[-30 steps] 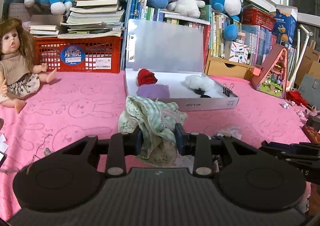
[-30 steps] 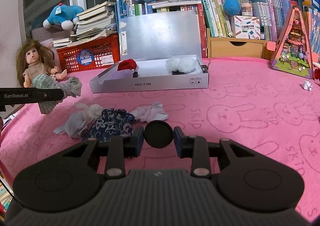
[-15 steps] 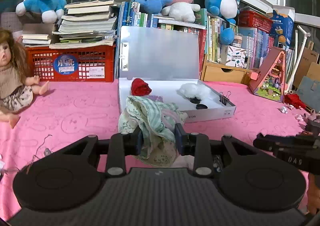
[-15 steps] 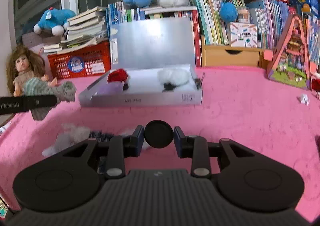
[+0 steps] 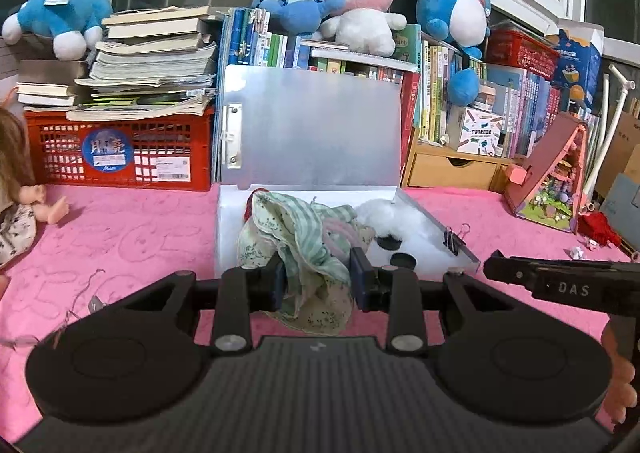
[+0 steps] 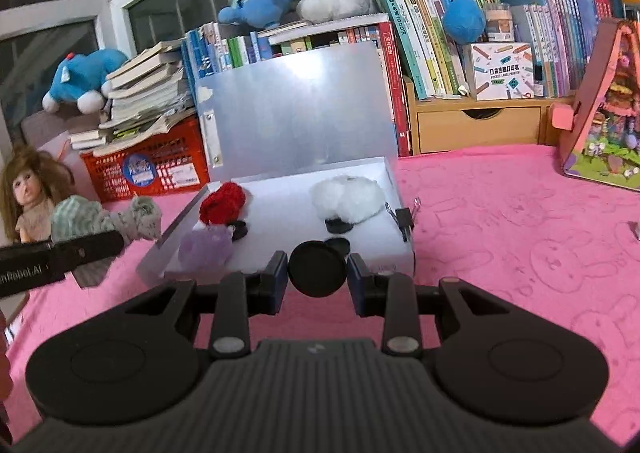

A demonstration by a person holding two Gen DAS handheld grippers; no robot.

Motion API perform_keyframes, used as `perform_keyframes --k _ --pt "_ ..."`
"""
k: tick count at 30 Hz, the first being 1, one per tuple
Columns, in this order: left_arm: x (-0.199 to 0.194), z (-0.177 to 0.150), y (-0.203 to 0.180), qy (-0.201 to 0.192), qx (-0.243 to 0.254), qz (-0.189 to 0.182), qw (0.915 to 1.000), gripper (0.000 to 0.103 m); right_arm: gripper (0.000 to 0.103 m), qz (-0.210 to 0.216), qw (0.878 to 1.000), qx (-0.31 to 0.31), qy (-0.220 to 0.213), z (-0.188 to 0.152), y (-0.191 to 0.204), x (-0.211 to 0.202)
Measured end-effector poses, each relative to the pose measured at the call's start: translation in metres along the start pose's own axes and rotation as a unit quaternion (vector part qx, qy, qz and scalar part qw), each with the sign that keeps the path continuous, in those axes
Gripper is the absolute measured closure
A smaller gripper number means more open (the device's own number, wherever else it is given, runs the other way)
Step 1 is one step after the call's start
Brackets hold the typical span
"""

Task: Organize objects
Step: 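Carry the green cloth and black puck into the silver box and release both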

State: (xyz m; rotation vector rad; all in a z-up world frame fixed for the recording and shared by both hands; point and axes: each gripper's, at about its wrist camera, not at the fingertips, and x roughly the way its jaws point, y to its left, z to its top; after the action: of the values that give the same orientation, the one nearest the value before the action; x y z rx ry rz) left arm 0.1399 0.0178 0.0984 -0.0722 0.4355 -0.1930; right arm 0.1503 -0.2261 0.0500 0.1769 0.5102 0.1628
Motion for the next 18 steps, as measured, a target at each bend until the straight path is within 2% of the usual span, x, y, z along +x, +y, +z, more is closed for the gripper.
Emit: perform_keyframes --k 7,18 --pt "0.035 0.015 -0.005 0.007 -0.001 0.007 0.9999 0.066 0.066 -0.007 1.000 0.006 0.010 0.014 0.000 0.028" --pt "0.096 0.007 -0.008 0.060 -0.021 0.011 0.9979 0.066 0.066 0.005 0.998 0.032 0.049 0.020 -0.002 0.078"
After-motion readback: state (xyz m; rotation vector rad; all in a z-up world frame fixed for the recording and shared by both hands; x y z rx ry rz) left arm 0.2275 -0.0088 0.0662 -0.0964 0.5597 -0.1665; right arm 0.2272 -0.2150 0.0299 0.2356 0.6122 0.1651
